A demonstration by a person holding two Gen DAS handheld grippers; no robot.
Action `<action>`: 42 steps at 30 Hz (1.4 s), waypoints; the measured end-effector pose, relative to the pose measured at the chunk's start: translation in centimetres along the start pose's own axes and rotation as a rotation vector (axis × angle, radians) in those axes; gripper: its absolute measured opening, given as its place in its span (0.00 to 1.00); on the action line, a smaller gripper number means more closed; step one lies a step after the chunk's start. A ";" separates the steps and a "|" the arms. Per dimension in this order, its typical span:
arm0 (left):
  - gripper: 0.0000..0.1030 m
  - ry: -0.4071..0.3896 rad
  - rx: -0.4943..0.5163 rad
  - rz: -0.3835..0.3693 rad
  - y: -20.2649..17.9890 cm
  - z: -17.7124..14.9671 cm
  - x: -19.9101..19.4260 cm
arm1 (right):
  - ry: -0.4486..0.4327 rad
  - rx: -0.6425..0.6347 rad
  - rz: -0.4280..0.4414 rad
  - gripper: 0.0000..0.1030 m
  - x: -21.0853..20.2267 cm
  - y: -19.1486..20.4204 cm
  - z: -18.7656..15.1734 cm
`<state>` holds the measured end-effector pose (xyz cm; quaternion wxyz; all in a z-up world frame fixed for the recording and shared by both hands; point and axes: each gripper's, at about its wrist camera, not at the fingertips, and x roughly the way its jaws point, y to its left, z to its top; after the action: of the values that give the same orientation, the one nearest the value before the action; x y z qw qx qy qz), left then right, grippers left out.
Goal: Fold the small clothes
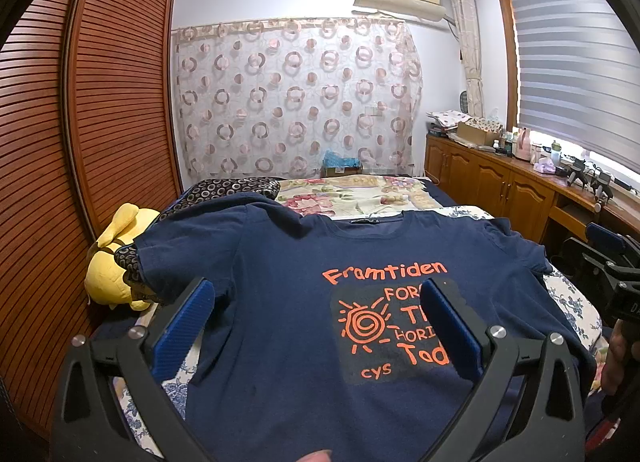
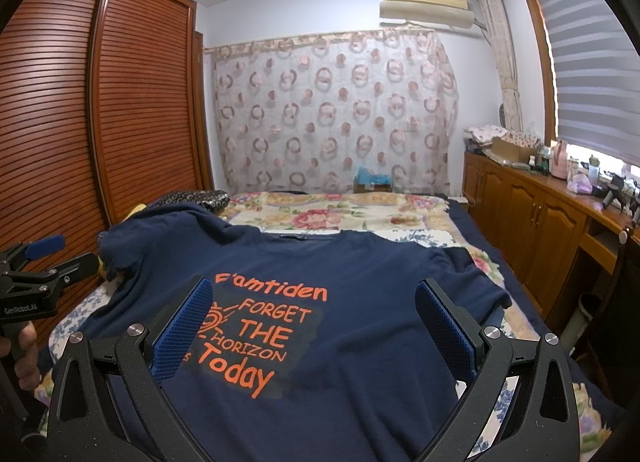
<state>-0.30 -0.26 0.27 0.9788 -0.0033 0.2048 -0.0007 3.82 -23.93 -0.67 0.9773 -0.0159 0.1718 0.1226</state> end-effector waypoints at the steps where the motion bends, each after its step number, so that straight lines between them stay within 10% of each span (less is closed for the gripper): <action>1: 1.00 0.000 0.000 0.000 0.0 0.0 0.0 | -0.001 0.000 0.000 1.00 0.0 0.0 0.0; 42: 1.00 0.047 -0.016 0.028 0.2 -1.2 1.4 | 0.001 -0.003 -0.009 1.00 0.7 1.1 -0.4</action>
<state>0.48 -0.07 -1.40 0.9736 -0.0081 0.2278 0.0146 3.99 -22.74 -1.29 0.9777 -0.0180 0.1722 0.1184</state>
